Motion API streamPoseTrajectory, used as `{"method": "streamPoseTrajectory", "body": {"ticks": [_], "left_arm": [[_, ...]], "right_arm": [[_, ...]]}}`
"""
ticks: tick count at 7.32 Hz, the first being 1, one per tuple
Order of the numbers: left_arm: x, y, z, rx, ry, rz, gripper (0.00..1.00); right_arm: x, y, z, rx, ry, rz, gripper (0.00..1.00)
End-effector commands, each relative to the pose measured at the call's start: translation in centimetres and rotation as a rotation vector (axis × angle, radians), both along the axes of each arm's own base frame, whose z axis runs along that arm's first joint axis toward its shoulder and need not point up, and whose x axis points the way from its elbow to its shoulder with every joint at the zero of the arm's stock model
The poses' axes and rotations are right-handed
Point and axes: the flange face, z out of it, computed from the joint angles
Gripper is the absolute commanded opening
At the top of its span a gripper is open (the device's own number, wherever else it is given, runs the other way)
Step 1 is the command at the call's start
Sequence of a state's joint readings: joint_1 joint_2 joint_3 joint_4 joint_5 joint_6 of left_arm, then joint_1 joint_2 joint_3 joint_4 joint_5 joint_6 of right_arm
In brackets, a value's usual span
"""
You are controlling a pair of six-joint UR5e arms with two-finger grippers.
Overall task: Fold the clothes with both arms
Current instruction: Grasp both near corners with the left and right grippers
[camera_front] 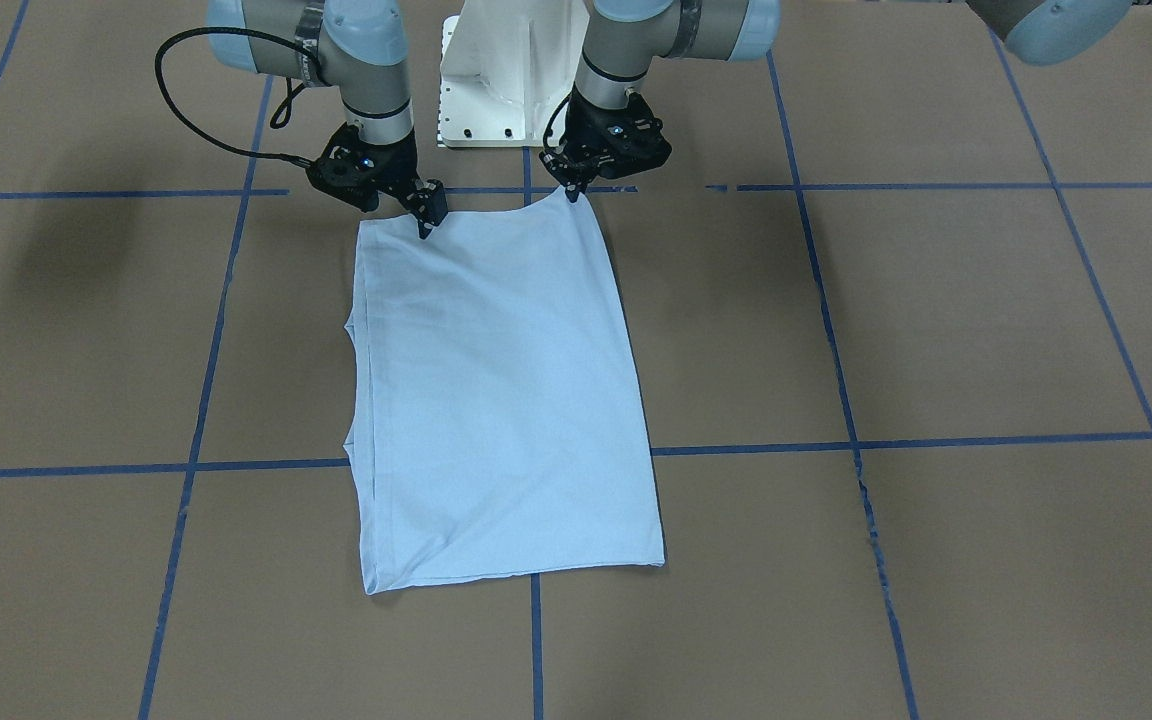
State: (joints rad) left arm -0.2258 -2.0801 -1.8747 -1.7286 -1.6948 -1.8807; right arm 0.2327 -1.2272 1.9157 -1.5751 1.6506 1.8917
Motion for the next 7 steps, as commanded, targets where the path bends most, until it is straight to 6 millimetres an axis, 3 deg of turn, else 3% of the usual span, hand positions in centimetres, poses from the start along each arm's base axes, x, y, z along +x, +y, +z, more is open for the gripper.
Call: {"method": "streamPoseTrajectory", "body": {"ticks": [1,3,5,7], "left_arm": [[0.02,-0.09,0.09,0.001,-0.003,-0.001,0.0],[0.07,-0.11,0.15,0.001,-0.005,-0.001,0.0],[0.11,-0.13,0.2,0.002,-0.005,-0.003,0.0],[0.16,-0.14,0.26,0.001,-0.006,-0.003,0.0]], "right_arm": [[-0.05,0.05,-0.1,0.0,-0.002,0.0,0.78],[-0.01,0.08,-0.17,-0.001,-0.003,-0.001,0.36],[0.02,0.1,-0.33,-0.009,-0.008,-0.006,0.13],[0.01,0.12,-0.76,-0.007,-0.017,-0.009,0.0]]}}
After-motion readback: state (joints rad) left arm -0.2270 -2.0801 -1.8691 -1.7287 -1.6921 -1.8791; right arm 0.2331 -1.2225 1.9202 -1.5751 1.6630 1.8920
